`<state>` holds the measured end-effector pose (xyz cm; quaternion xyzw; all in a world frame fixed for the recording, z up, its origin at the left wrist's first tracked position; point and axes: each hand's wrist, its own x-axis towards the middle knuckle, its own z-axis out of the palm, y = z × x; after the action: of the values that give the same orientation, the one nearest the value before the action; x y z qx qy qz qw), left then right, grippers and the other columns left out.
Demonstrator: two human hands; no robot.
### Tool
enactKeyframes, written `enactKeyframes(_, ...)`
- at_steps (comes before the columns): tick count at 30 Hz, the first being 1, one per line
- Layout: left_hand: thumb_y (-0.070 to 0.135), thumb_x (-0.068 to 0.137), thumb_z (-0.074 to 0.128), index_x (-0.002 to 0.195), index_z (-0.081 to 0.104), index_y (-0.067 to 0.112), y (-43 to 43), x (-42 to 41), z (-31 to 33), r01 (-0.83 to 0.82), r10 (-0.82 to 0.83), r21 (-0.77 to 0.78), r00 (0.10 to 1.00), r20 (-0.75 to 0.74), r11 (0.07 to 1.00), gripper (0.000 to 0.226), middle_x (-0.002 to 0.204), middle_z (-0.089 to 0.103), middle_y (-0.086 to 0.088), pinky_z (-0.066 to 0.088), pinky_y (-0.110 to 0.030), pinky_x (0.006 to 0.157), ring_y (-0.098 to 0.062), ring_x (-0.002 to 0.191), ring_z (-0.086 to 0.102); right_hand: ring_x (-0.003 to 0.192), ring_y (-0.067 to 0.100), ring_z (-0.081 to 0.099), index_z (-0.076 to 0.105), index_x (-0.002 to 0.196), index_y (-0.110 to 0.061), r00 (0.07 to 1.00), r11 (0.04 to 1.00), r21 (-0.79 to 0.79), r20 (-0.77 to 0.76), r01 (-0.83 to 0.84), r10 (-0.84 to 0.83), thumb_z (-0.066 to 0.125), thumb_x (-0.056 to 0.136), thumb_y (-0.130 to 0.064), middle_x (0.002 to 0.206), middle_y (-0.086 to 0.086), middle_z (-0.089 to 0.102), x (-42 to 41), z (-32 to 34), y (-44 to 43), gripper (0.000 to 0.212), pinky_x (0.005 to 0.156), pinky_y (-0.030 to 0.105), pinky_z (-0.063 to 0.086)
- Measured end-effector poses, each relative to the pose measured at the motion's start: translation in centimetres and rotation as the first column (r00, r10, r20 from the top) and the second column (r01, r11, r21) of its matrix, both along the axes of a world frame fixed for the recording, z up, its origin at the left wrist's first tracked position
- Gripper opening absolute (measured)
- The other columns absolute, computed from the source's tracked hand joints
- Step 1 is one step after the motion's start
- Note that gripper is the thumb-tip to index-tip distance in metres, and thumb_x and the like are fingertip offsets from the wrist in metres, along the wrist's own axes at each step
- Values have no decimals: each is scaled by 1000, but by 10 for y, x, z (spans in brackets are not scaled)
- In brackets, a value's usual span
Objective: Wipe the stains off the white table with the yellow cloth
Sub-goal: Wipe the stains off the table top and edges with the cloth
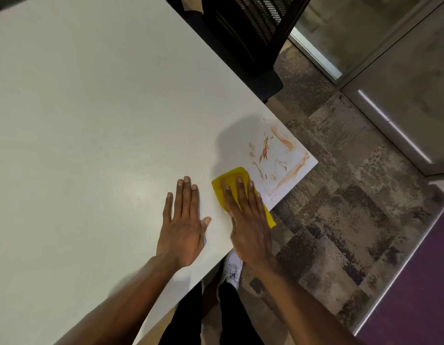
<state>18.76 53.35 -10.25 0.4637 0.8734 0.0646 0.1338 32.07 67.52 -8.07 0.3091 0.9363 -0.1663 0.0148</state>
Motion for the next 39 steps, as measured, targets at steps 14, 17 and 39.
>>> enactKeyframes(14,46,113,31,171,5,-2,0,0,3,-5,5,11,999,41,1000,79,182,-8,-21,16,-62,136,-37,170,-7,168,33,-8,8,171,-25,999,999,5,17,42,-42,50,102,1,181,6,-2,12,7,5,85,135,56,17)
enactKeyframes(17,52,113,29,171,3,-2,5,3,-1,-25,21,54,997,76,998,84,182,-10,-21,15,-62,136,-36,170,-10,168,33,-6,7,171,-25,999,1000,22,42,22,-23,46,95,4,181,6,-2,17,5,8,90,135,55,17)
enactKeyframes(39,104,84,21,166,-22,-2,58,-7,-3,77,-62,-125,990,123,989,141,174,-37,-22,-2,-60,137,-36,164,-32,167,35,-8,9,171,-24,1000,1000,-9,13,12,-12,51,95,3,181,7,-2,-2,-9,88,91,138,51,7)
